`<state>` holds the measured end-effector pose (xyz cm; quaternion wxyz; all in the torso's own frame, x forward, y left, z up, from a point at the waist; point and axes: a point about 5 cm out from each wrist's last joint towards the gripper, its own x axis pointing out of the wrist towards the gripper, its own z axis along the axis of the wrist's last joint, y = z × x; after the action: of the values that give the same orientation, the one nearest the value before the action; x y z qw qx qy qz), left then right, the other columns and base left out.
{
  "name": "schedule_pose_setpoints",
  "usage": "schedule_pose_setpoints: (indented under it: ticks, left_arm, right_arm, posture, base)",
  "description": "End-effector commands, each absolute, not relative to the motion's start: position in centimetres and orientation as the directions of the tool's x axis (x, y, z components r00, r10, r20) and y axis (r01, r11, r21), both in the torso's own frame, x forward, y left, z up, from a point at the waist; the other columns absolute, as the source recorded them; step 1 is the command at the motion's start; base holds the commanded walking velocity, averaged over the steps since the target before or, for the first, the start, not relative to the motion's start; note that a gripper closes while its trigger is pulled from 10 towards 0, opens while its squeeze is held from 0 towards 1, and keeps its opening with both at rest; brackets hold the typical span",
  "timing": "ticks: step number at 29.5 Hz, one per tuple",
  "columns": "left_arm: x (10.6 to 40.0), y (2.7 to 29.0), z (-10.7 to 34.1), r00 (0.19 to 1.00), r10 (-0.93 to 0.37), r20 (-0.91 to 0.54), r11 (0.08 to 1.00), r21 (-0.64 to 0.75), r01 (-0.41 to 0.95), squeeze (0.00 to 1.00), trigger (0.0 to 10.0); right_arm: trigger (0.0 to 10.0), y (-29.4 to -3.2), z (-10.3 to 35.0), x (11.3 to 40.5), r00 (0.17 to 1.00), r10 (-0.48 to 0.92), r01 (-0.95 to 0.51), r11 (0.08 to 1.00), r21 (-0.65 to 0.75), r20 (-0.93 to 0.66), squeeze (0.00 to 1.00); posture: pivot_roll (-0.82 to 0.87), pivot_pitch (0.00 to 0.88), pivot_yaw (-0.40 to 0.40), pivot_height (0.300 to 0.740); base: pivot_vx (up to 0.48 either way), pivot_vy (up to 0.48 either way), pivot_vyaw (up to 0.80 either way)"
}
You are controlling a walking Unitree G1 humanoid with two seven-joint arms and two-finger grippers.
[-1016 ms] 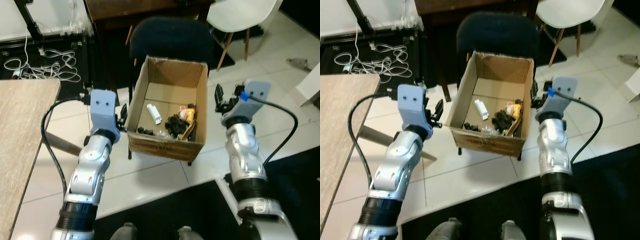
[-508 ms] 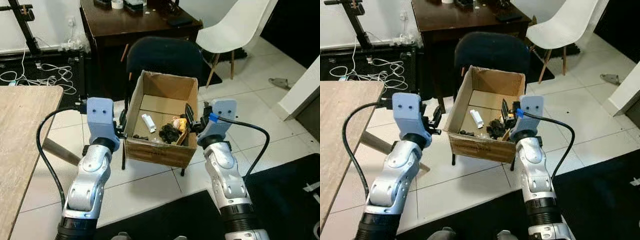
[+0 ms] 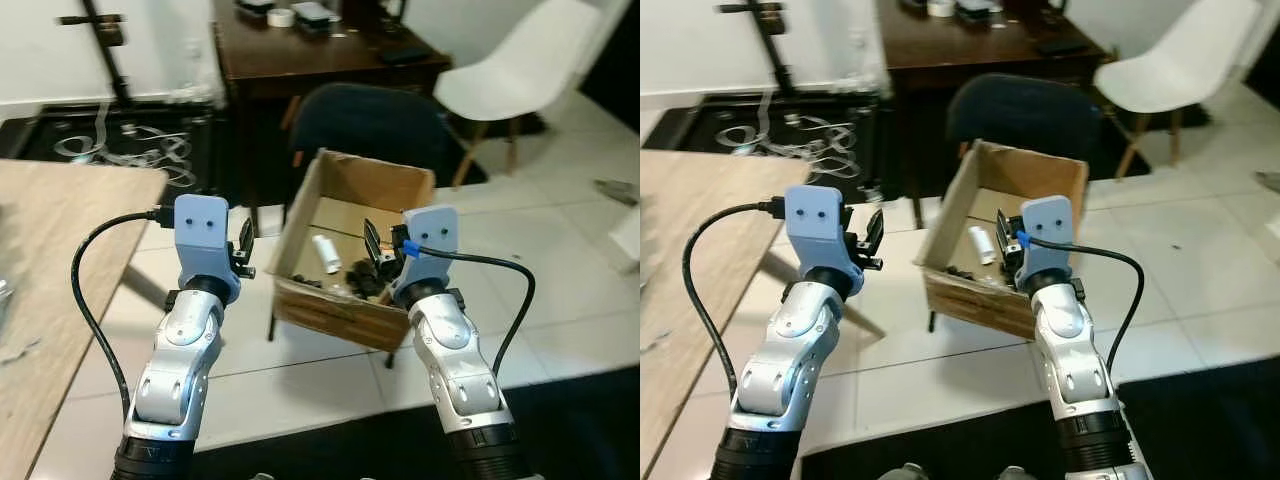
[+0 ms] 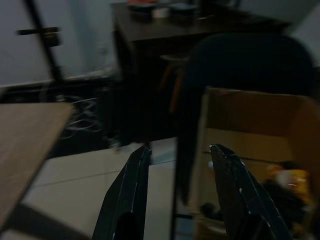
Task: Picking trash to rubbish bin
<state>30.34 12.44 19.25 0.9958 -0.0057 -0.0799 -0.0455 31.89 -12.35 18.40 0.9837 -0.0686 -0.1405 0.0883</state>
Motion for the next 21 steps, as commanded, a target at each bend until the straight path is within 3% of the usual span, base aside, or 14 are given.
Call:
schedule_pose_setpoints:
  ticks: [1, 6, 21]
  left_arm:
    - [30.14, 12.08, 19.24, 0.983, -0.095, 0.155, 0.995, -0.012, 0.098, 0.00, 10.0]
    - [29.99, 11.93, 19.61, 0.981, -0.112, 0.156, 0.994, 0.008, 0.112, 0.00, 10.0]
    - [29.68, 11.94, 19.58, 0.982, -0.116, 0.146, 0.993, 0.009, 0.116, 0.00, 10.0]
  right_arm:
    - [10.0, -12.17, 18.51, 31.61, 0.942, 0.204, -0.161, 0.971, -0.177, 0.265, 0.00]
    - [10.0, -12.07, 18.65, 31.40, 0.950, 0.184, -0.159, 0.980, -0.116, 0.252, 0.00]
    - [10.0, -11.93, 18.24, 31.21, 0.955, 0.201, -0.171, 0.974, -0.151, 0.217, 0.00]
  posture:
    - [0.08, 0.119, 0.002, 0.740]
    - [0.08, 0.119, 0.005, 0.740]
    - [0.08, 0.117, 0.006, 0.740]
  base:
    - [0.000, 0.000, 0.80]
    - [0.000, 0.000, 0.80]
    - [0.000, 0.000, 0.80]
